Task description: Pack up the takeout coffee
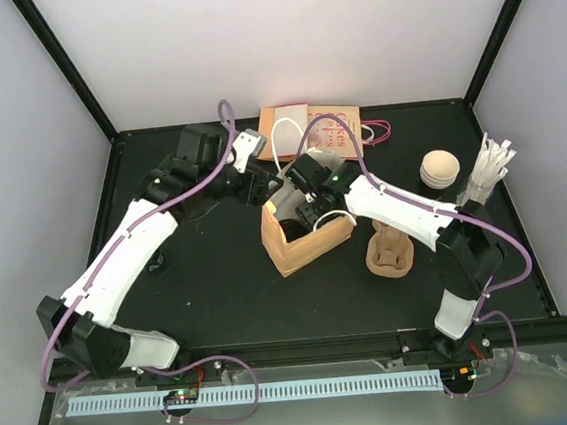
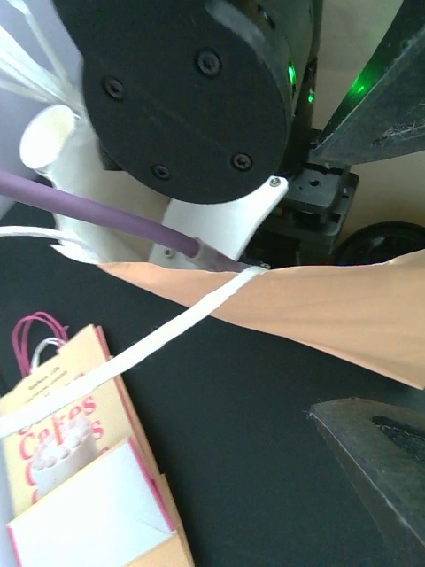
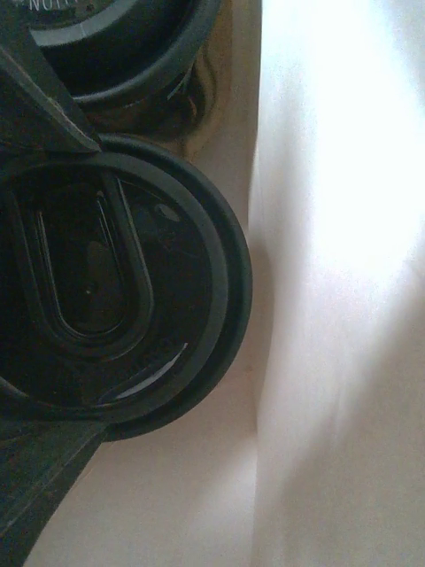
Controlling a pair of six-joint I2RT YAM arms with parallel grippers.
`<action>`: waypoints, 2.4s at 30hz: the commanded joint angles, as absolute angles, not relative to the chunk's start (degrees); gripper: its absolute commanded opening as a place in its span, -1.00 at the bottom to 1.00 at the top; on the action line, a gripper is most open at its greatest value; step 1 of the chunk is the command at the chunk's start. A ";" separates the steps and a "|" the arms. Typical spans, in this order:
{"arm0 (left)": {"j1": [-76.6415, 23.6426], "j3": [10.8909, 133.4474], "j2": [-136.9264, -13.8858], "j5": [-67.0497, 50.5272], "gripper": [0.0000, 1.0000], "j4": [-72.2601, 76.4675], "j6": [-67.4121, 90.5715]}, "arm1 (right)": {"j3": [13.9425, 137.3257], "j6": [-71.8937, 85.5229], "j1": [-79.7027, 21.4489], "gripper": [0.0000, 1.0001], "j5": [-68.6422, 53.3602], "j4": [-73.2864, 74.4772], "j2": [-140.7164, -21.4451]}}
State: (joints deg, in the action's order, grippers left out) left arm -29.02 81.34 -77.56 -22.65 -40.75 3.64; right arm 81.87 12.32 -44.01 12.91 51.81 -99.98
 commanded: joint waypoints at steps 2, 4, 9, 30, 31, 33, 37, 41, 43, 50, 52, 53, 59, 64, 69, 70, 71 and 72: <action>-31.11 85.78 -80.29 -18.34 0.44 -46.70 1.24 | 79.72 11.02 -44.00 -0.07 13.26 59.97 -102.83; -31.61 86.79 -81.43 -17.40 0.39 -47.66 0.94 | 79.74 10.98 -44.02 -0.07 13.03 59.90 -102.95; -32.49 89.24 -84.10 -14.16 0.19 -50.17 0.71 | 79.64 10.81 -43.96 -0.06 13.23 59.95 -102.76; -32.50 94.87 -88.27 -11.77 -0.97 -56.38 1.58 | 84.66 11.29 -44.12 1.00 14.75 61.97 -95.27; -32.52 94.82 -88.18 -11.68 -0.97 -56.42 1.58 | 85.03 11.38 -44.12 1.00 14.69 62.08 -94.99; -32.46 94.70 -87.92 -11.48 -0.97 -56.49 1.43 | 85.60 11.42 -44.05 1.00 14.44 62.30 -94.13; -32.48 94.57 -87.59 -10.79 -0.97 -56.84 1.11 | 86.91 11.28 -44.18 1.00 12.50 61.90 -91.58; -32.49 94.82 -87.45 -10.67 -0.97 -57.10 0.97 | 88.39 10.75 -44.30 1.00 9.73 61.17 -88.81; -32.46 94.93 -87.32 -10.64 -0.97 -57.25 0.97 | 89.30 10.55 -44.30 1.00 8.60 60.59 -87.62; -32.42 94.46 -86.39 -8.91 -0.97 -57.61 1.68 | 92.87 10.60 -44.29 1.00 7.83 59.91 -84.04; -32.22 94.00 -85.86 -7.60 -0.97 -57.41 2.37 | 93.08 11.25 -44.29 1.00 8.78 58.49 -82.19; -31.93 93.79 -85.75 -7.10 -0.97 -57.36 2.53 | 92.85 11.83 -44.30 1.00 9.28 56.97 -81.18; -29.17 94.24 -85.36 -4.67 -0.97 -58.53 2.20 | 92.62 15.27 -44.28 1.00 12.27 51.38 -75.27; -25.39 94.16 -84.16 -1.80 -0.97 -59.72 2.97 | 88.81 17.50 -44.16 1.00 20.72 44.78 -68.40; -19.88 93.15 -82.88 0.51 -0.97 -59.89 6.47 | 86.41 17.54 -44.12 1.00 26.86 43.96 -64.15; -18.96 92.75 -82.47 1.01 -0.97 -59.55 7.00 | 85.88 17.45 -44.05 1.00 28.14 44.49 -63.85; -18.06 92.15 -81.99 1.64 -0.97 -59.12 7.41 | 85.35 17.38 -44.01 1.00 29.34 45.02 -63.54; -17.17 91.72 -81.45 2.56 -0.97 -58.58 8.01 | 84.74 17.37 -43.99 1.00 30.21 45.50 -63.15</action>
State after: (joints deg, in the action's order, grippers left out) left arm -20.12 92.40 -84.64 -1.83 -58.92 4.67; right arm 87.18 16.71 -44.05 22.79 45.78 -63.70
